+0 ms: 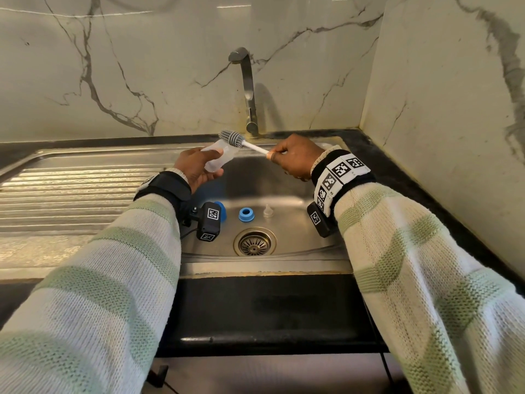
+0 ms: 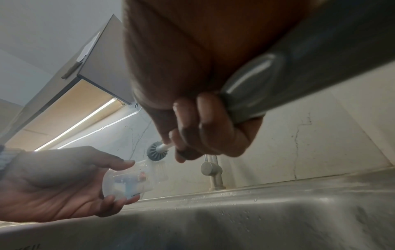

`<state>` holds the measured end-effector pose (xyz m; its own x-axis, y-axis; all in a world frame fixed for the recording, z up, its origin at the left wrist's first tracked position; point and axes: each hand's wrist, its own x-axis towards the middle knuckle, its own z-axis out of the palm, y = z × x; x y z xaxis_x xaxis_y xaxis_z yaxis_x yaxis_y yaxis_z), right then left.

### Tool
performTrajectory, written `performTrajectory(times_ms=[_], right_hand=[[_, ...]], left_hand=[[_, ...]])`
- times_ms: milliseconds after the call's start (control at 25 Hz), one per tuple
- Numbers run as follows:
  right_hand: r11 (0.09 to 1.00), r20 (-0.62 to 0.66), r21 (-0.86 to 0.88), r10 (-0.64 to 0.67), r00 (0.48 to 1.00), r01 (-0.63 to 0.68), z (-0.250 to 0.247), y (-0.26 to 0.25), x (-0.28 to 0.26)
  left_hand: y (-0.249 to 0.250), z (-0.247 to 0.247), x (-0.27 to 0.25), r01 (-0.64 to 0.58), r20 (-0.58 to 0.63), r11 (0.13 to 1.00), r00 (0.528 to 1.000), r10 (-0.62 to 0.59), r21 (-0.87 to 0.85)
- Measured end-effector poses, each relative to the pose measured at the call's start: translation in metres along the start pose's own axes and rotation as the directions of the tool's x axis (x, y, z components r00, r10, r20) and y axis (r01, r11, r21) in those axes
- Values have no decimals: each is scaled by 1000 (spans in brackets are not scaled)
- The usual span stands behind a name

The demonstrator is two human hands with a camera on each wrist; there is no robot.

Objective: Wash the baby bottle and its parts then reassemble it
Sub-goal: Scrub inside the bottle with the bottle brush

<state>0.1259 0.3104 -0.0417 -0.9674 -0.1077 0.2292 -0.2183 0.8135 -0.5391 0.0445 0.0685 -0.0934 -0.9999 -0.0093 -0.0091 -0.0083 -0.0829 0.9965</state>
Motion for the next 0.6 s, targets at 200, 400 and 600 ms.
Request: performTrajectory(times_ms=[200, 400, 600], right_hand=[[1000, -8, -15, -16, 1000, 16, 0, -2, 0], [1000, -5, -27, -8, 1000, 8, 2, -3, 1], [1000, -8, -15, -10, 1000, 10, 2, -4, 1]], left_hand=[[2, 0, 1, -7, -27, 999, 1000, 9, 50], [5, 1, 0, -1, -68, 1000, 998, 1, 6], [6, 3, -3, 26, -57, 997, 998, -30, -70]])
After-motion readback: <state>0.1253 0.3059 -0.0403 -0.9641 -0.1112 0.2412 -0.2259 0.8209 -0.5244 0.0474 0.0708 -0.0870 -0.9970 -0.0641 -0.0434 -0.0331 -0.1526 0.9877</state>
